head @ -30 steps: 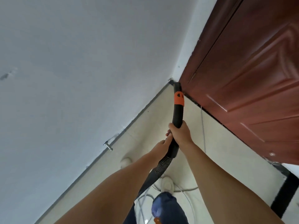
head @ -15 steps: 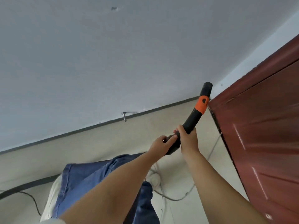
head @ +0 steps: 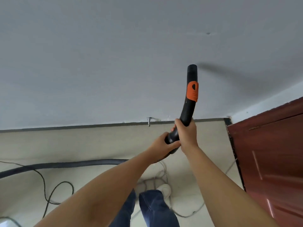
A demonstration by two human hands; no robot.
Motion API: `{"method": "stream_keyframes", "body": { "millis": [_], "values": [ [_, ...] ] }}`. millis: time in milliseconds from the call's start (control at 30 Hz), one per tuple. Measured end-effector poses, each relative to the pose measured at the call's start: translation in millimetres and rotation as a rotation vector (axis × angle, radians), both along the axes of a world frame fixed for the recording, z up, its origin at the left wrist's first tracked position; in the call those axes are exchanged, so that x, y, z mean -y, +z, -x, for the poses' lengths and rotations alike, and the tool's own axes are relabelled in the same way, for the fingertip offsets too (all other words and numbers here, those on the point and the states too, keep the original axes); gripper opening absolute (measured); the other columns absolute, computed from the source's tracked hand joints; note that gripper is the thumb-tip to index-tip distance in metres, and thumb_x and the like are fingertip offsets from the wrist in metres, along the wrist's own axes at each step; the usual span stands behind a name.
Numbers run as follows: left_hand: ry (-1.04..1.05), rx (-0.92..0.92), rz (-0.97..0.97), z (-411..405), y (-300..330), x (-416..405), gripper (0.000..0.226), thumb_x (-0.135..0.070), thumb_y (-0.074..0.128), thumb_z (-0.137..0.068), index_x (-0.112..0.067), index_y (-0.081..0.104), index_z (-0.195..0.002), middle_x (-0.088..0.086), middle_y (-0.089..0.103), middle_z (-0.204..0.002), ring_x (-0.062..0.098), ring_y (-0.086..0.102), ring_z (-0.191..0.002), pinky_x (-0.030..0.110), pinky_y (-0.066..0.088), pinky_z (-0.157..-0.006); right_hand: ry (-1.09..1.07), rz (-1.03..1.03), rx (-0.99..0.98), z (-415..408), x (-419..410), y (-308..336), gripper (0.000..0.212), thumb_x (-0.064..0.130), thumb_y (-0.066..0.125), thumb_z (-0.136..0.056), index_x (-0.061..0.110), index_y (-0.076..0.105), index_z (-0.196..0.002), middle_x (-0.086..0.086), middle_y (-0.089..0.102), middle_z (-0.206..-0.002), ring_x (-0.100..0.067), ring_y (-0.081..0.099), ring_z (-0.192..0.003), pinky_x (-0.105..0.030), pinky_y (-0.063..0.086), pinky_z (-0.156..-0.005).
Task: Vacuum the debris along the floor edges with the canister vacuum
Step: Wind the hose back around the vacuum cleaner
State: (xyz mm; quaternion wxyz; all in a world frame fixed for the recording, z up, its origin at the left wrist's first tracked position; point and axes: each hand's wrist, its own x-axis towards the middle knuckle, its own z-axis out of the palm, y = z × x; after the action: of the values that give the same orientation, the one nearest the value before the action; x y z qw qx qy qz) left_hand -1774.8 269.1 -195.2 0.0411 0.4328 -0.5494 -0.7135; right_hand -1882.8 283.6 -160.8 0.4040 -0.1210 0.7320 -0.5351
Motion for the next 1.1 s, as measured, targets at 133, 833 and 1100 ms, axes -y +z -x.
{"method": "stream_keyframes", "body": {
  "millis": [133,833,1100],
  "values": [
    [0.127,-0.034,0.046,-95.1,31.4,36.0,0.013,-0.02,0.066,-0.089,-0.017,0.053,-0.089,-0.001,0.06,-0.073,0.007,0.057,-0.062,0.021,0.048,-0.064,0.251,0.045,-0.056,-97.1,48.6,30.1,0.011,0.004,0.056,-0.079,0.011,0.051,-0.085,-0.007,0.054,-0.06,-0.017,0.054,-0.054,-0.026,0.05,-0.058],
    [1.238,-0.091,0.165,-455.6,91.1,-63.8,0.033,-0.029,0.063,-0.091,-0.027,0.052,-0.122,0.005,0.07,-0.105,0.019,0.069,-0.097,0.034,0.056,-0.089,1.438,0.269,-0.187,-510.8,26.4,100.5,0.026,0.011,0.064,-0.084,0.032,0.049,-0.084,0.003,0.056,-0.079,-0.01,0.058,-0.073,-0.024,0.05,-0.071],
    [1.521,-0.139,0.273,-605.8,107.4,-69.5,0.024,-0.028,0.059,-0.093,-0.023,0.057,-0.117,0.005,0.071,-0.094,0.017,0.069,-0.086,0.024,0.057,-0.073,1.619,0.319,-0.229,-689.1,26.3,123.1,0.022,0.013,0.064,-0.084,0.02,0.053,-0.102,0.002,0.059,-0.081,-0.009,0.06,-0.074,-0.022,0.049,-0.068]
  ]
}}
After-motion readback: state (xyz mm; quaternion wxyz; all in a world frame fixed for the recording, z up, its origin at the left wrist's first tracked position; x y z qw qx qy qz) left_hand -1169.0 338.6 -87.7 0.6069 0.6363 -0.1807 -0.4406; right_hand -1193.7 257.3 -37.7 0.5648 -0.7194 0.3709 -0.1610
